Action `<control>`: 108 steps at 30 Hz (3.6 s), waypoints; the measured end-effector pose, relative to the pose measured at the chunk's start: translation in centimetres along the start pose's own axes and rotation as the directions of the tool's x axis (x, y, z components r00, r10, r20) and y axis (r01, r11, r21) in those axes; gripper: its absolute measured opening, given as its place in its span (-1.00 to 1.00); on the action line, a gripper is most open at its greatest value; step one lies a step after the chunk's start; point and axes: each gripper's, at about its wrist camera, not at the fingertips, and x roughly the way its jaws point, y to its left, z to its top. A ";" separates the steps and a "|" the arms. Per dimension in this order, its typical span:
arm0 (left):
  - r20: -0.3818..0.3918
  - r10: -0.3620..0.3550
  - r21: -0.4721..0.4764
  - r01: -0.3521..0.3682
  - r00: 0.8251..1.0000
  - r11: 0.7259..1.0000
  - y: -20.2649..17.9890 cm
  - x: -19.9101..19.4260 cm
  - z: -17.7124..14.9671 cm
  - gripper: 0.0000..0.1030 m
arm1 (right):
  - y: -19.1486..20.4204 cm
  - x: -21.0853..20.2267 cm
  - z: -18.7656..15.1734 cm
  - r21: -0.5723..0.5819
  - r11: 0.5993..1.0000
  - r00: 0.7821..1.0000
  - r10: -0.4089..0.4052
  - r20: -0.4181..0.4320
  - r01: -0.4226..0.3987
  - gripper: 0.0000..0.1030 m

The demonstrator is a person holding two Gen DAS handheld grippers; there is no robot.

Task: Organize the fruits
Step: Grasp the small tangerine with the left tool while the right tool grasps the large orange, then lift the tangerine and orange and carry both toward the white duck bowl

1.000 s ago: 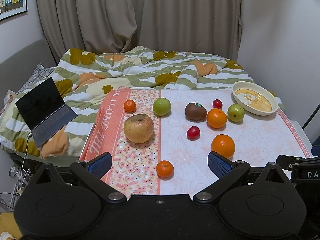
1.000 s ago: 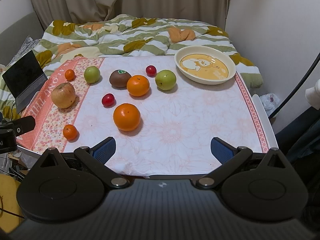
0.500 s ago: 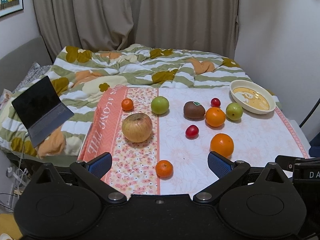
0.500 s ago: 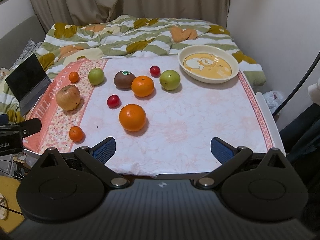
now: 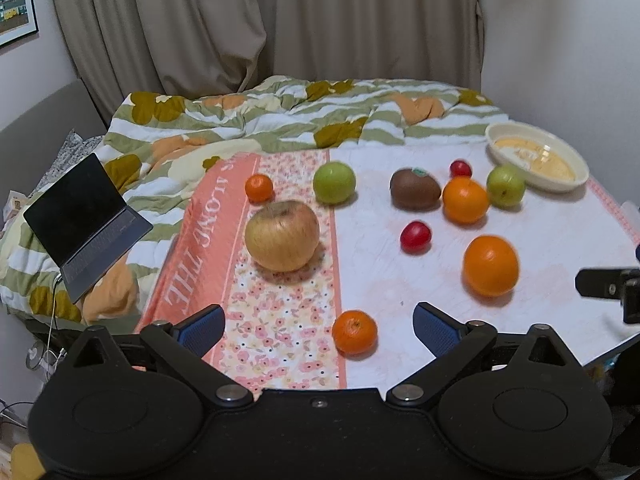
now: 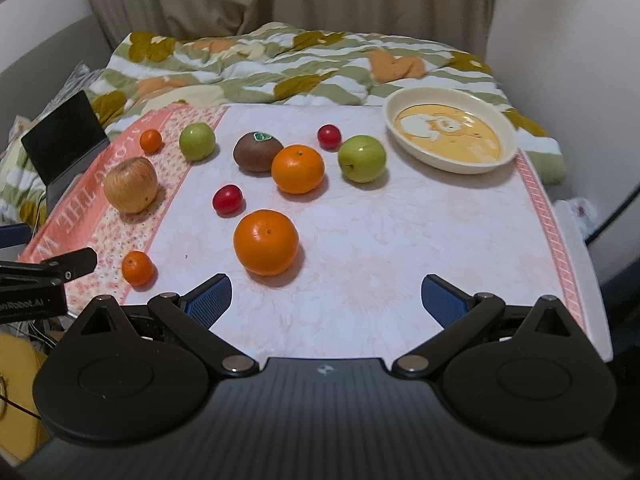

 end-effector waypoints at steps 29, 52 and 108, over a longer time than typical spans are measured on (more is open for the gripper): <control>-0.058 0.020 -0.016 -0.021 0.998 1.000 -3.1 6.7 -2.3 -0.22 | 2.1 9.9 0.6 -0.227 0.948 0.973 0.232 0.012 -0.223 0.84; -0.008 0.020 -0.082 -0.021 1.000 0.996 -3.6 1.8 0.0 -0.22 | 0.5 6.6 1.6 -0.224 0.944 0.966 0.258 0.037 -0.243 0.44; -0.140 -0.429 0.436 0.444 0.893 0.783 -29.0 24.5 24.5 -0.22 | -26.3 14.6 17.6 0.273 0.944 0.980 -0.200 0.024 0.186 0.44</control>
